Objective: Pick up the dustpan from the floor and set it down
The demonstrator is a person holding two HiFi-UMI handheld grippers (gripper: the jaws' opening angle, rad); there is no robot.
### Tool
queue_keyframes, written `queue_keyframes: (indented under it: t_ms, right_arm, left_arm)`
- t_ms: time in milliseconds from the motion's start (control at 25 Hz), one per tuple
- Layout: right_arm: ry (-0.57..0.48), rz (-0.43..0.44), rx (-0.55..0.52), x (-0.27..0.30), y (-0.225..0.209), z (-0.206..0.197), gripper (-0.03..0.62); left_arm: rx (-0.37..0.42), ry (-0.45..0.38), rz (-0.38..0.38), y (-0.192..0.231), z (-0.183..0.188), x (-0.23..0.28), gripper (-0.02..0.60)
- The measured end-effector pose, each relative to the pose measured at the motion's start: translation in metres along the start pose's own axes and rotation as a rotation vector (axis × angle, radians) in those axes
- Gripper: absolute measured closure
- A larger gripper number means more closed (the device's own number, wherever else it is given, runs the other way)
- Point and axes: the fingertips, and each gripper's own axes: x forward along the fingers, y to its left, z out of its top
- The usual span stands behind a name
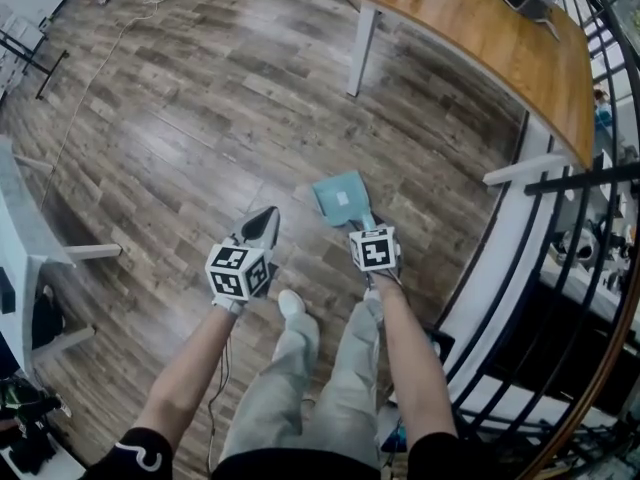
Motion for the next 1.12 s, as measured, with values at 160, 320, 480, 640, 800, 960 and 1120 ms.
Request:
queue_keyframes:
  t_ms: [160, 320, 480, 640, 800, 960, 1120]
  right_arm:
    - [0.049, -0.034, 0.022, 0.002, -0.007, -0.01, 0.466]
    - [0.045, -0.08, 0.013, 0.001, -0.013, -0.012, 0.499]
    - [0.046, -0.124, -0.021, -0.003, -0.017, -0.013, 0.511]
    - [0.045, -0.134, -0.031, -0.005, -0.016, -0.017, 0.513]
    - [0.05, -0.137, -0.029, -0.01, -0.017, -0.021, 0.513]
    - [0.051, -0.131, -0.021, -0.015, -0.017, -0.021, 0.513]
    - [0.047, -0.129, -0.009, -0.023, -0.018, -0.021, 0.513]
  left_arm:
    - [-0.008, 0.008, -0.001, -0.002, -0.008, 0.003, 0.584]
    - [-0.007, 0.008, -0.002, -0.003, -0.01, 0.003, 0.584]
    - [-0.007, 0.009, 0.003, -0.002, -0.009, 0.003, 0.584]
    - [-0.003, 0.011, 0.003, -0.001, -0.007, 0.0, 0.584]
    - [0.004, 0.012, 0.004, -0.001, -0.004, -0.002, 0.584]
    - [0.01, 0.01, 0.005, -0.002, 0.002, -0.003, 0.584]
    - [0.016, 0.004, 0.001, -0.005, 0.007, -0.006, 0.584]
